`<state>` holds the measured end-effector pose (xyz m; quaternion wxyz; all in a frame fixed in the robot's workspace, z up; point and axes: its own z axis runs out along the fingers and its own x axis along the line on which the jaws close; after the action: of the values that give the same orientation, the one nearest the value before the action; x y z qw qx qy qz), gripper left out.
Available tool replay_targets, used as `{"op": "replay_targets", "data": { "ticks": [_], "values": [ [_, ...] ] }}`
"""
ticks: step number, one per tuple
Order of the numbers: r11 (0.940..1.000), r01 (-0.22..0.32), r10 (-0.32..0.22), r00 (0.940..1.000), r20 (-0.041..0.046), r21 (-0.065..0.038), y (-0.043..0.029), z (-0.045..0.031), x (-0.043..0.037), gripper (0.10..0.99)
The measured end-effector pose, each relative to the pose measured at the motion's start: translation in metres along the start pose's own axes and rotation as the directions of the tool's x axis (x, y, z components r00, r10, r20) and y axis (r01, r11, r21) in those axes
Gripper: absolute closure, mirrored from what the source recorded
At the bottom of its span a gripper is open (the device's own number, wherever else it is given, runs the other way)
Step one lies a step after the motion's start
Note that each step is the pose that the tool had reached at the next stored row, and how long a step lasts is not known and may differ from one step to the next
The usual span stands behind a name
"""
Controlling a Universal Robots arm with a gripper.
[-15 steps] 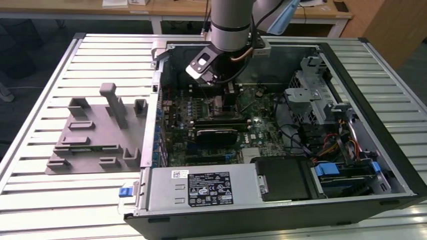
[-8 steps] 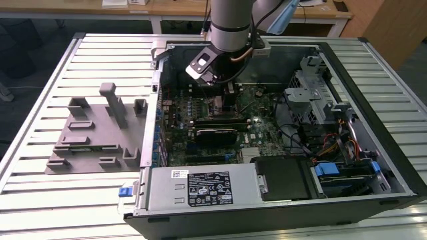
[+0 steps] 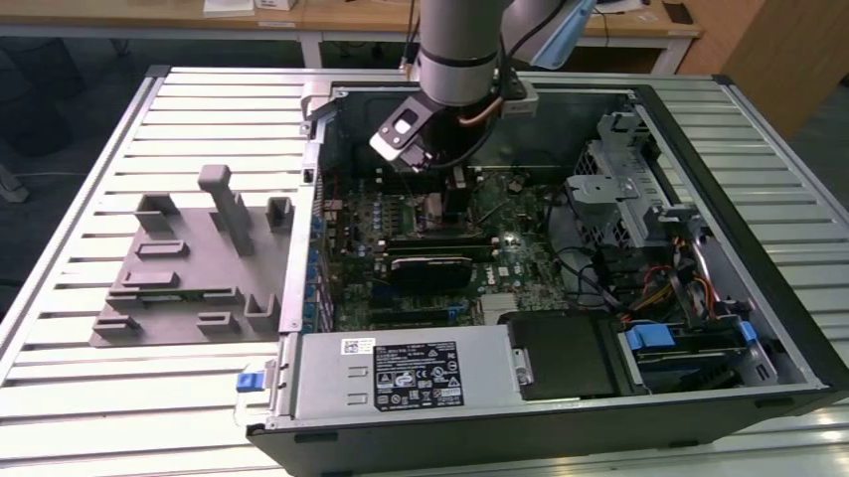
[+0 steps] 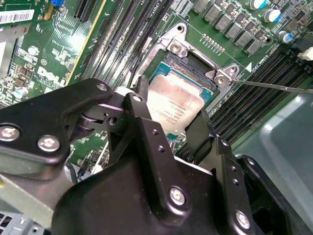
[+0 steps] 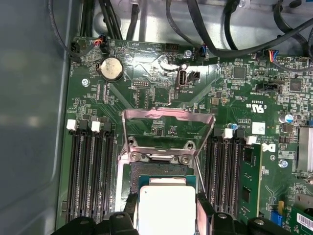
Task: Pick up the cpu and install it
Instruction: 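Place the cpu into insertion slot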
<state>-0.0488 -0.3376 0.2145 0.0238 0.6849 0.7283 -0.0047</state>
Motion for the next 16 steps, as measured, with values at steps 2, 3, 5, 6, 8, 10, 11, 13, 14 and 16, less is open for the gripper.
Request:
{"op": "replay_targets", "data": {
  "ticks": [2,3,5,6,8,10,11,13,14,16],
  "values": [
    [1.0,0.0,0.0,1.0,0.0016,0.0,-0.0001,0.001,0.0,0.541],
    [1.0,-0.001,0.001,1.0,0.0037,0.0,-0.0001,0.0015,0.0001,0.541],
    [1.0,-0.004,0.004,1.0,0.0087,0.0,0.0,0.0022,0.0001,0.541],
    [1.0,-0.006,0.006,0.9999,0.0115,0.001,0.0,0.0025,0.0001,0.541],
    [1.0,-0.008,0.008,0.9998,0.0153,0.001,0.0,0.0033,0.0001,0.541],
    [0.9999,-0.01,0.01,0.9998,0.0164,0.001,0.0001,0.0044,0.0002,0.541],
    [0.9999,-0.011,0.011,0.9998,0.0166,0.001,0.0002,0.0052,0.0002,0.541],
    [0.9999,-0.012,0.012,0.9998,0.0167,0.001,0.0003,0.0065,0.0005,0.541],
    [0.9999,-0.012,0.012,0.9998,0.0168,0.001,0.0003,0.007,0.0008,0.541],
    [0.9999,-0.012,0.012,0.9998,0.0168,0.001,0.0004,0.0084,0.0011,0.541]
  ]
}}
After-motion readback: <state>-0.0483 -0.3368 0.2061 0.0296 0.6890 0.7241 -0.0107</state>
